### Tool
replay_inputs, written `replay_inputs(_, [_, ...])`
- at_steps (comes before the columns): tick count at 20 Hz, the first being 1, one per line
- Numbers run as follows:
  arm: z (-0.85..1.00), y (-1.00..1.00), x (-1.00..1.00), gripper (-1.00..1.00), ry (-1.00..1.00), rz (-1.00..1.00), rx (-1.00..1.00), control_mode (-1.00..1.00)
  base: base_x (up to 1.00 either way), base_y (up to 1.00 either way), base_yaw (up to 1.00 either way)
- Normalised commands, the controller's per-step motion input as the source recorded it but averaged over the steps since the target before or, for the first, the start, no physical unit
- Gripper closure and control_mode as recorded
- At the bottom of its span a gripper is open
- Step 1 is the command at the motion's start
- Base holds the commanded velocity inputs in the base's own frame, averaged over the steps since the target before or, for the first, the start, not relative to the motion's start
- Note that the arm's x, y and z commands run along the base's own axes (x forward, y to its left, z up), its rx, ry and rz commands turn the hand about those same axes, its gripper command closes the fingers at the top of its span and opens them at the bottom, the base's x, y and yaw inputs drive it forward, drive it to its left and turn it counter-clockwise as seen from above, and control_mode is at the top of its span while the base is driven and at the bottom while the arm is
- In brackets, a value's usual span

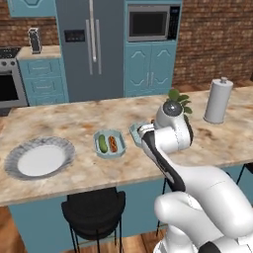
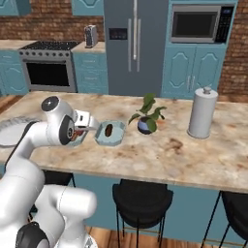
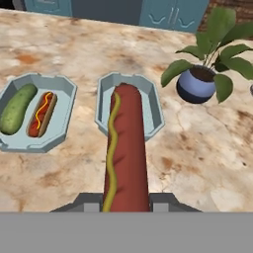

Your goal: Place one cooked food and one vegetable from the large plate to each tupperware container.

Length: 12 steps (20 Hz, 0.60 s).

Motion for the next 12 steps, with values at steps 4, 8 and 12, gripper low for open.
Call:
replay_inputs(4, [0.0,0.0,0.0,1.0,0.0,0.0,0.0,1.0,0.9,0.18,-0.32])
replay_inputs(8, [0.0,0.0,0.0,1.0,0.0,0.0,0.0,1.0,0.74,0.04,-0.19])
replay_inputs(12, [0.0,0.0,0.21,1.0,0.02,0.0,0.0,-1.0,0.41,0.0,0.0])
